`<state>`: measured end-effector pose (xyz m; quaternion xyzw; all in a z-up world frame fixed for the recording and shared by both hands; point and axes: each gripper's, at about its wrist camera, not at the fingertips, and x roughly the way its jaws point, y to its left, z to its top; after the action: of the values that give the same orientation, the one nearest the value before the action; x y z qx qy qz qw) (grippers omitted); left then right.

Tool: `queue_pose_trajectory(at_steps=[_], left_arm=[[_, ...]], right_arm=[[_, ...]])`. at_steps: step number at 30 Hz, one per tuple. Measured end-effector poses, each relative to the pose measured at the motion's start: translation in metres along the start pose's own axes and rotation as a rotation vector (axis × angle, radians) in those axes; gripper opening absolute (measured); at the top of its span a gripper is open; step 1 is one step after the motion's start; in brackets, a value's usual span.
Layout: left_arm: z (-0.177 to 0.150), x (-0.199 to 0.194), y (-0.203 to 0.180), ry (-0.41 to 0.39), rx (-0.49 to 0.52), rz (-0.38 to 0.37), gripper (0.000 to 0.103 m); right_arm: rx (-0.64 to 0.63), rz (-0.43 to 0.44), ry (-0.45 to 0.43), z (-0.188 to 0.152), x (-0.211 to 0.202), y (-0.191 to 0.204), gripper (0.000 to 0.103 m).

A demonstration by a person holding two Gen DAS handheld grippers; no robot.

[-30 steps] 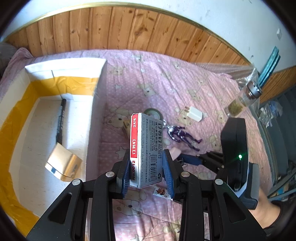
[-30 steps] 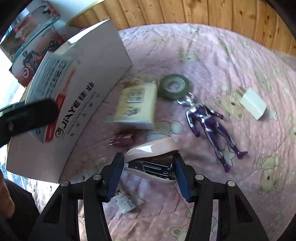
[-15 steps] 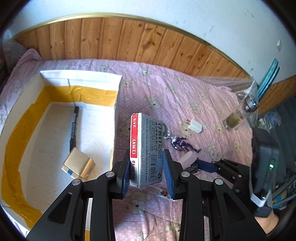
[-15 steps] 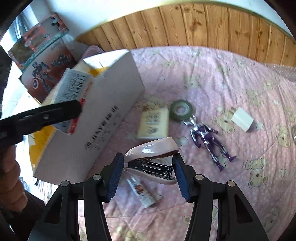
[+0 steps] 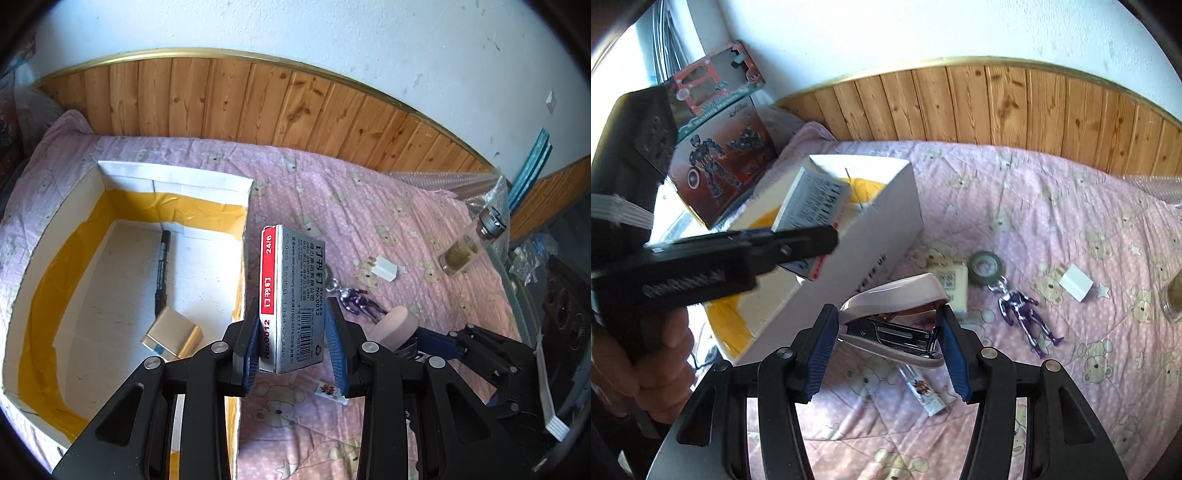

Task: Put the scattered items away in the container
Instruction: 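Carry the staple box and stapler over the white box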

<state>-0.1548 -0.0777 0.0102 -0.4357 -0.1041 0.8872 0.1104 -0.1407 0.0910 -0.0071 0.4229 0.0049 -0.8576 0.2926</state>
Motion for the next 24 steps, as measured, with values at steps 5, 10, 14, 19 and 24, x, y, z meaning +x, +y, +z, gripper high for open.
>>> queue_pose_trajectory(at_steps=[5, 10, 14, 19, 24], left_arm=[[0.003, -0.008, 0.007, -0.018, -0.019, -0.001, 0.033], [0.008, -0.019, 0.02, -0.041, -0.051, -0.004, 0.033], [0.013, -0.027, 0.03, -0.058, -0.075, -0.01, 0.033], [0.016, -0.036, 0.04, -0.076, -0.096, -0.018, 0.033], [0.02, -0.043, 0.053, -0.091, -0.123, -0.018, 0.033]], right_arm=[[-0.037, -0.003, -0.022, 0.016, -0.007, 0.018, 0.056], [-0.075, -0.006, -0.041, 0.033, -0.013, 0.036, 0.056], [-0.1, -0.012, -0.045, 0.042, -0.014, 0.048, 0.056], [-0.126, -0.02, -0.048, 0.049, -0.01, 0.062, 0.056], [-0.147, -0.028, -0.046, 0.055, -0.005, 0.073, 0.056]])
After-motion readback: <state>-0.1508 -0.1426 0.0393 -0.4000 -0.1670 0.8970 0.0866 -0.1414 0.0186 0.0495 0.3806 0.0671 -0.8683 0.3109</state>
